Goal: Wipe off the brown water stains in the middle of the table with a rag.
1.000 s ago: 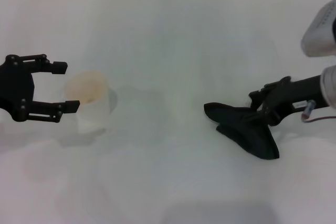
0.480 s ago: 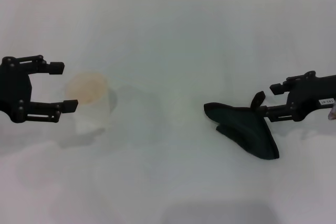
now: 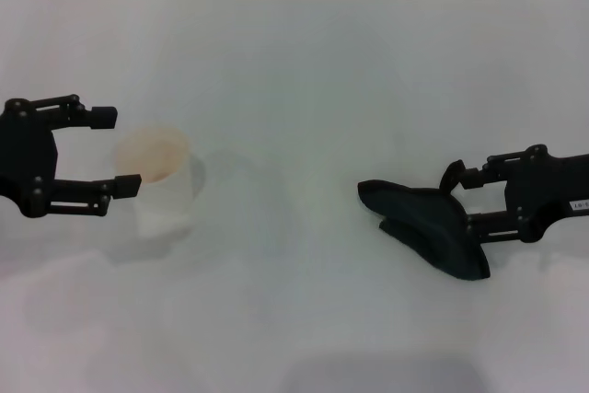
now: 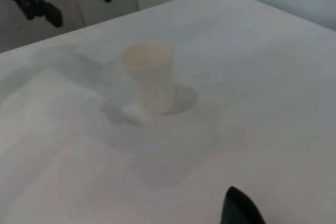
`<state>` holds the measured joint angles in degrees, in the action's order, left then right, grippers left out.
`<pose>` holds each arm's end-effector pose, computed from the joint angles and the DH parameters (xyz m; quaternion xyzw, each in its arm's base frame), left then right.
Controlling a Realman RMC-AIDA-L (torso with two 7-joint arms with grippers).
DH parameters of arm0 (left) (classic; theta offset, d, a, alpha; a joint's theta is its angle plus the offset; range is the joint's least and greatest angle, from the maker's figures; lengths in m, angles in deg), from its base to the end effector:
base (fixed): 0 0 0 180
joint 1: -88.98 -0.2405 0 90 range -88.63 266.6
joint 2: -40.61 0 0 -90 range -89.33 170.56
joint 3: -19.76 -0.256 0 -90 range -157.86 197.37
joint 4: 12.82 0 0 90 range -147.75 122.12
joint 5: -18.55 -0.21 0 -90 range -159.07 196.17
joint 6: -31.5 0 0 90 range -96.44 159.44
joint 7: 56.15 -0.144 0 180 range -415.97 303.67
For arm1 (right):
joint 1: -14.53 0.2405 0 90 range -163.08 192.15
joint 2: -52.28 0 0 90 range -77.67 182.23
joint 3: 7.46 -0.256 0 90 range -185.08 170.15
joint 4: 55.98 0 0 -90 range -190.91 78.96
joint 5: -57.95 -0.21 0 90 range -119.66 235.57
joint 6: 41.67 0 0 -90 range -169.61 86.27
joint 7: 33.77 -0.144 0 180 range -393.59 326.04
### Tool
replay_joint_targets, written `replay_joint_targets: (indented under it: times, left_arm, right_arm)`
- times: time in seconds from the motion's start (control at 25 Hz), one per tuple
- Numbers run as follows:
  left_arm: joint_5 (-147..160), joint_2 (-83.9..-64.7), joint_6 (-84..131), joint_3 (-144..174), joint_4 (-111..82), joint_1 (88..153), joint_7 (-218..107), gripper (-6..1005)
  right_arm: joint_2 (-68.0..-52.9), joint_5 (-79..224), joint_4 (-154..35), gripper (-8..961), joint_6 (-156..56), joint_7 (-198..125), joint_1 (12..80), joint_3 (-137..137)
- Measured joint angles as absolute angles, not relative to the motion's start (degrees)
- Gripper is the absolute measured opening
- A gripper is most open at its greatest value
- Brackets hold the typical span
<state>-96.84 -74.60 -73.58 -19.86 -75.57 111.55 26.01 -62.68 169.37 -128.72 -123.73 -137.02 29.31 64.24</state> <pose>-0.2629 0.3011 0.0906 -0.9699 -0.1025 -0.1665 0.1449 0.2425 0.3075 0.0265 -0.9692 0.1884 0.0761 0.1392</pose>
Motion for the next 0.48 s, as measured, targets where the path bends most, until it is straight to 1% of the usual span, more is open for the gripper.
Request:
replay_joint_targets:
  times: [0.48]
  left_arm:
    - [-96.8,-75.33,-75.43,-20.06,-76.33,110.16,26.02,881]
  right_arm:
    - [-62.71,170.62,-129.44,655,-124.06,-135.52,29.58,64.78]
